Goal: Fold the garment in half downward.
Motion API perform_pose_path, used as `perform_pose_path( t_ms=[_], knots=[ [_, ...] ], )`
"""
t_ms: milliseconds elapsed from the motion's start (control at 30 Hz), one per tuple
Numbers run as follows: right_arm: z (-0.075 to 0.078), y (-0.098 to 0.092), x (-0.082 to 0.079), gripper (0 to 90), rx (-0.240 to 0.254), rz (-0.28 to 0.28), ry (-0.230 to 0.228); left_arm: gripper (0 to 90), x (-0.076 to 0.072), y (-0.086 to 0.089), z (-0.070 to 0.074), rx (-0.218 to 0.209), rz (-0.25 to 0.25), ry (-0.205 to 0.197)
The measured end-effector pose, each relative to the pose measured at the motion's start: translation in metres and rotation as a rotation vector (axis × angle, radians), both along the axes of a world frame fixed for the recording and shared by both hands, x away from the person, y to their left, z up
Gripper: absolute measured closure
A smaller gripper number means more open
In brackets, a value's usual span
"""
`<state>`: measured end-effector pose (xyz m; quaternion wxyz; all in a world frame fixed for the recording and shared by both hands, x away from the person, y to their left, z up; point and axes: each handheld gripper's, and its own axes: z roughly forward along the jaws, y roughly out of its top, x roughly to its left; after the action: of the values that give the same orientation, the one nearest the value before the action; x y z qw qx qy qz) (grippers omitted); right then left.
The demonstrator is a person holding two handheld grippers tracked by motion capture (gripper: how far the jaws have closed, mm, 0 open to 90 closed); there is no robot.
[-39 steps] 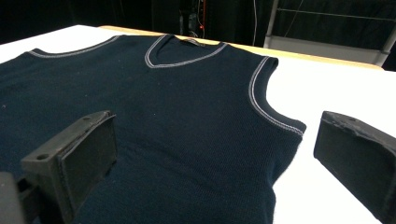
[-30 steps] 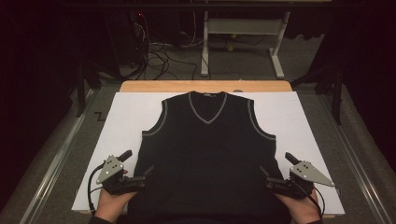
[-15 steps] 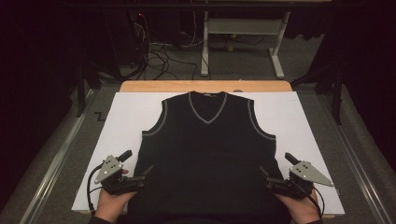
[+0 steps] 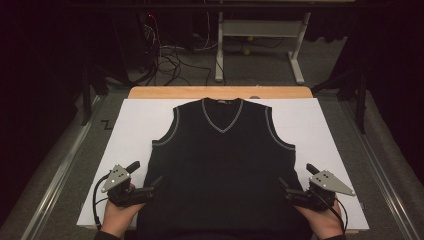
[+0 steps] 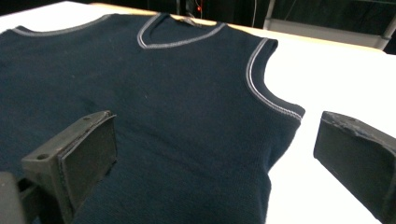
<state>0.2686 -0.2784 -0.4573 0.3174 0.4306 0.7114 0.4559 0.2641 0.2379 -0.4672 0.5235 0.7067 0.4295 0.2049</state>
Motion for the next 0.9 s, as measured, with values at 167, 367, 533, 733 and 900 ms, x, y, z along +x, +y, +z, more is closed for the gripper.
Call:
perform_pose_path(
  t_ms=[167,367,533,733,900],
  knots=[
    [-0.001,0.000,0.004,0.2,-0.027,-0.010,0.031,0.0,0.002,0.002,-0.001,0.015,0.017,0.016],
    [-0.002,-0.002,0.008,0.2,-0.038,-0.028,0.062,0.0,0.008,0.005,-0.002,0.034,0.027,0.065],
    [-0.004,-0.005,0.013,0.2,-0.056,-0.033,0.084,0.0,0.013,0.006,-0.003,0.061,0.014,0.108],
    [-0.006,-0.007,0.027,1.0,-0.056,-0.045,0.125,0.0,0.024,0.004,-0.006,0.095,0.021,0.163],
    [-0.007,-0.009,0.040,3.4,-0.039,-0.062,0.157,7.1,0.035,0.011,-0.006,0.068,0.050,0.195]
  ],
)
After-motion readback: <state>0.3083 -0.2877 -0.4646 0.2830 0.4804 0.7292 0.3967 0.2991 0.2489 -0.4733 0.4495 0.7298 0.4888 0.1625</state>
